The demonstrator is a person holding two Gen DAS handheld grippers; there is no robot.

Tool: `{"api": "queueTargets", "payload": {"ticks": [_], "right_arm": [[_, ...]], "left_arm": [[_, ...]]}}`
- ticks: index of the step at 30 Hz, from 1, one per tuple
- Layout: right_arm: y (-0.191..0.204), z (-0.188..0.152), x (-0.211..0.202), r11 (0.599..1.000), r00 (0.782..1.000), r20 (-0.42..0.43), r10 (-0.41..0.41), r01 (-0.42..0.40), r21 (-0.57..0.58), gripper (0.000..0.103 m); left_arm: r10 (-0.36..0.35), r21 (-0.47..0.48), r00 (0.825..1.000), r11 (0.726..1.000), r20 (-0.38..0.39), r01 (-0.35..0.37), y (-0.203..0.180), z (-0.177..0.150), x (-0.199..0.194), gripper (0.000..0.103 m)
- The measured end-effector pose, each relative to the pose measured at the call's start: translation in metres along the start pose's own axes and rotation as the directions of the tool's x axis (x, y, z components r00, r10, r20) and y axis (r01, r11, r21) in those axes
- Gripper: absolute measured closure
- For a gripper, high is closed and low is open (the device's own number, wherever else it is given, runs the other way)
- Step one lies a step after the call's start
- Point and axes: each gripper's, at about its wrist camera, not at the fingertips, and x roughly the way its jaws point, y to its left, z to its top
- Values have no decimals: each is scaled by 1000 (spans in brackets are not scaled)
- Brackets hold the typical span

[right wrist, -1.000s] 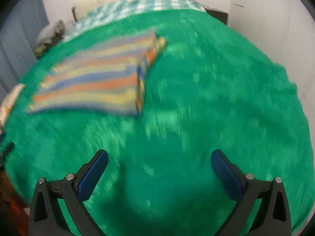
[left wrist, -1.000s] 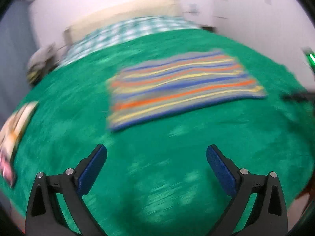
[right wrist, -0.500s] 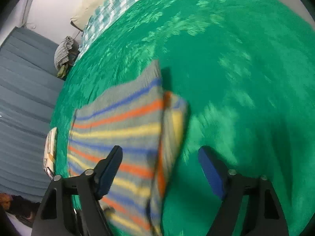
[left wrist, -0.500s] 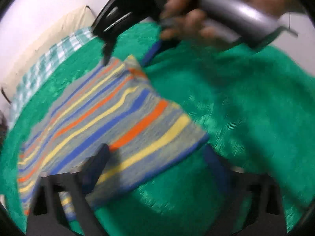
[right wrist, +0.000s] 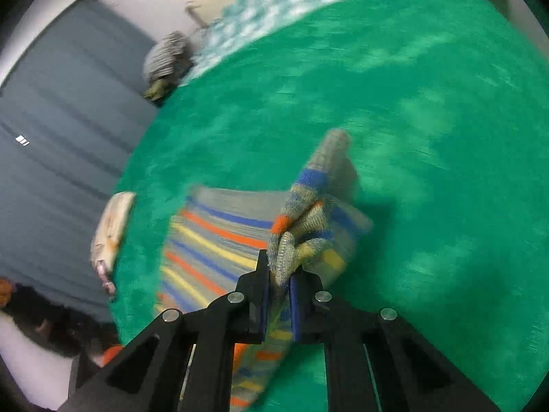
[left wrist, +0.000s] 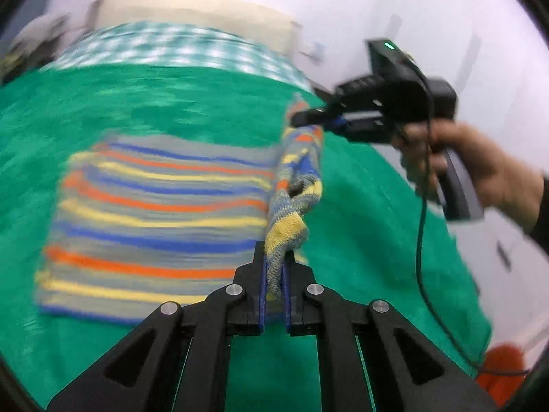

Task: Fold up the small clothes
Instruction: 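Fold the sweater over again with both grippers and release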

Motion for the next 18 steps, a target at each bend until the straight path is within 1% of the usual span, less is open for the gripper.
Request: {"api": "queueTargets", "payload": {"ticks": [2, 3, 4, 6, 7, 8, 9, 10, 11, 12, 13, 14, 15, 16, 17, 18], "right_arm": [[42, 10, 28, 998, 1000, -10, 24, -25, -58, 93], [59, 14, 42, 996, 999, -16, 31, -32, -81, 93], [79, 18, 59, 994, 999, -28, 38, -41, -103, 93], [113, 24, 99, 990, 997, -59, 52, -59, -129, 93], [130, 26, 121, 988, 995, -77, 56, -66, -142, 93], [143, 26, 141, 985, 994, -95, 56, -71, -156, 93], [155, 26, 160, 982, 993, -110, 43, -62, -176, 93], [163, 25, 178, 981, 992, -121, 22, -45, -191, 93], [171, 22, 198, 980, 992, -123, 18, -42, -194, 90], [173, 19, 208, 980, 992, -124, 26, -49, -191, 83], [175, 15, 219, 981, 991, -127, 31, -54, -184, 76], [174, 10, 225, 983, 991, -126, 35, -57, -175, 66], [172, 6, 225, 984, 993, -112, 43, -61, -166, 66], [171, 2, 219, 985, 995, -86, 58, -72, -158, 66], [168, -2, 208, 984, 997, -55, 62, -71, -162, 66], [166, -6, 194, 983, 999, -16, 43, -45, -180, 66]], "left_arm": [[45, -96, 999, 994, 3, -44, 51, 8, -17, 97], [62, -115, 998, 991, 1, -61, 61, 8, -20, 97], [99, -146, 995, 984, -3, -98, 88, 11, -25, 97], [133, -184, 991, 974, -17, -134, 119, 11, -29, 97], [151, -215, 988, 964, -35, -155, 143, 13, -29, 97], [160, -228, 986, 959, -44, -166, 150, 11, -26, 97], [187, -252, 981, 948, -61, -196, 170, 11, -24, 96], [201, -268, 976, 939, -81, -216, 182, 11, -21, 91], [211, -282, 971, 930, -111, -234, 189, 3, -17, 81], [224, -300, 962, 917, -154, -261, 199, 1, -12, 75], [229, -315, 960, 910, -163, -271, 207, -1, -15, 64], [229, -331, 962, 905, -149, -267, 216, -3, -24, 55], [227, -336, 965, 905, -135, -260, 214, -4, -28, 49], [224, -343, 969, 906, -105, -247, 221, 1, -37, 38], [218, -344, 973, 911, -70, -229, 225, 8, -44, 31], [205, -339, 978, 918, -44, -208, 227, 14, -45, 28]]}}
